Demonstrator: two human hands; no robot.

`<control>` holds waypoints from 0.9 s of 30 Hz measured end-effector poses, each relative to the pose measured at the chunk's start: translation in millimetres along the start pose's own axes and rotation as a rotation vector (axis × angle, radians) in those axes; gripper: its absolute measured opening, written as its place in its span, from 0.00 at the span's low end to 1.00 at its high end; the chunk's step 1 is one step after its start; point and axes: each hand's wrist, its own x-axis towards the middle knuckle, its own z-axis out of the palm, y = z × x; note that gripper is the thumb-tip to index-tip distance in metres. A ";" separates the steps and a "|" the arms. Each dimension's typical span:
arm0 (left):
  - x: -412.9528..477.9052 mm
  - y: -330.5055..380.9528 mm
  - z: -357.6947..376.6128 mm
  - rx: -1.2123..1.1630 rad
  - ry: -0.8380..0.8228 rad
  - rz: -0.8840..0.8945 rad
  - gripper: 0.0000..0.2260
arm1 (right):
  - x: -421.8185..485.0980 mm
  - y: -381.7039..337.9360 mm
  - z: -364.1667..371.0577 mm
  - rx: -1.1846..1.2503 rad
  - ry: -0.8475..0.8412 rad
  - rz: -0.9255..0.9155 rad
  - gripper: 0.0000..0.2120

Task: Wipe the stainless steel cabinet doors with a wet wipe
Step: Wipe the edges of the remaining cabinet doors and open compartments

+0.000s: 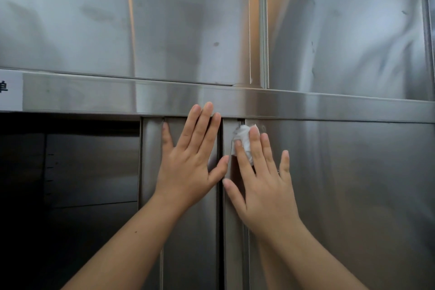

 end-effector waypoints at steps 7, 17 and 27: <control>-0.7 -0.8 0.7 -0.005 -0.011 0.000 0.29 | 5.6 0.3 2.2 0.037 -0.046 0.003 0.33; -0.8 -0.1 -0.6 -0.023 -0.024 -0.001 0.30 | 25.0 5.7 -4.7 0.106 -0.077 -0.021 0.34; 0.1 0.8 -0.6 -0.037 -0.005 -0.001 0.30 | -18.6 1.2 -4.9 0.093 -0.133 -0.019 0.33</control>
